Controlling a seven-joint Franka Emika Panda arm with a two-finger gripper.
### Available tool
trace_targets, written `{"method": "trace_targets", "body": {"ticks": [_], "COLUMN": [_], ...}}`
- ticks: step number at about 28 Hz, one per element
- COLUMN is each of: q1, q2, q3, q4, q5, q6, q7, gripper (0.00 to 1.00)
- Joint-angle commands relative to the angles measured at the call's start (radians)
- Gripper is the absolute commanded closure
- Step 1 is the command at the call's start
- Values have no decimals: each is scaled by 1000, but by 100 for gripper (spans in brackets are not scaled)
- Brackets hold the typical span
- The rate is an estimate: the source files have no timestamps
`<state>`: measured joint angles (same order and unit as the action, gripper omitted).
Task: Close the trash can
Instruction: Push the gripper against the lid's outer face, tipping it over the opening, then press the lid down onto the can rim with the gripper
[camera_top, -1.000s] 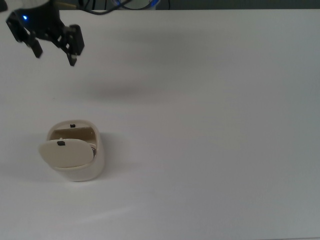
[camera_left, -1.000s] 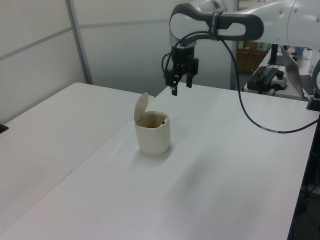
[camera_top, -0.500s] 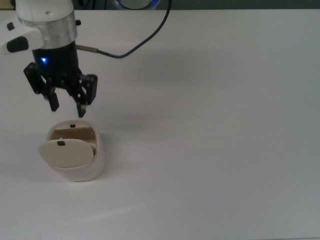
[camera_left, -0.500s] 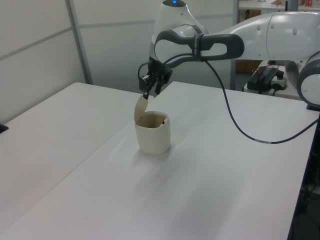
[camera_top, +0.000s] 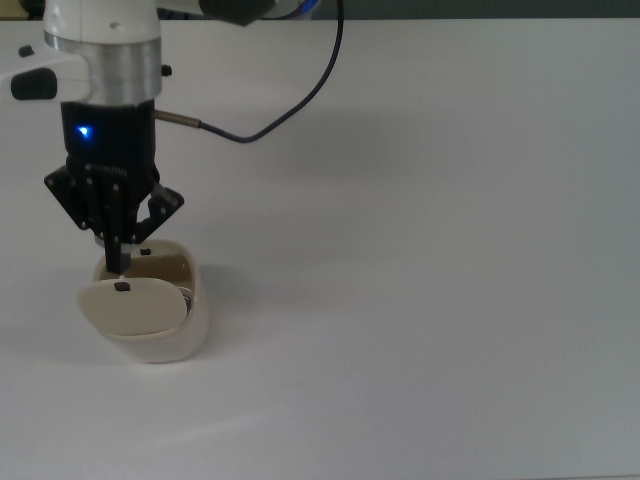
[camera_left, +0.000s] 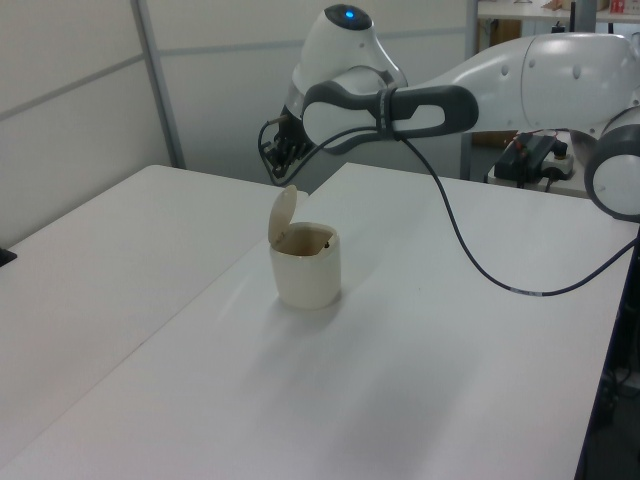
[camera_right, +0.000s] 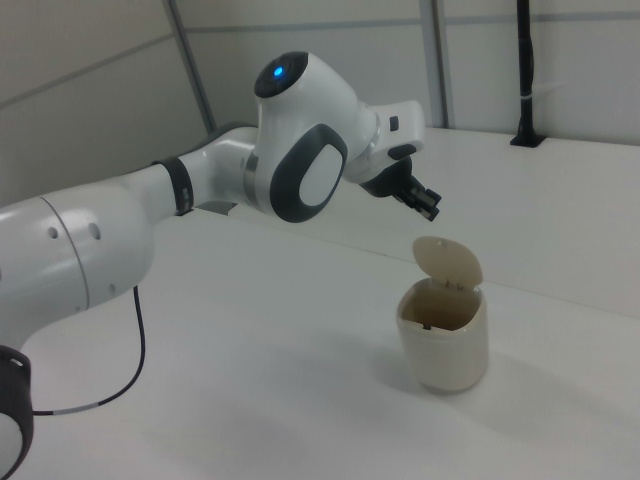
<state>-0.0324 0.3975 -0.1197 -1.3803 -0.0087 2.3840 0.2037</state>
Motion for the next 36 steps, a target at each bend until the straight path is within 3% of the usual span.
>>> {"method": "trace_targets", "body": {"ticks": [1,6,13,25,29,36], "q1": [8,6,8,6,5,5], "q2": [61,101,83,37,35,47], "q3": [-3,-3,-3,37,37,35], "q4": [23,37,29,12,12,-14], "q5": [-72,-123,-126,-85,-53,-54], "q6": [81,116,52,-273,-310,-325], "q7": [75,118,88,-72,-73,-95], "gripper": [100,100,100,100,100,100]}}
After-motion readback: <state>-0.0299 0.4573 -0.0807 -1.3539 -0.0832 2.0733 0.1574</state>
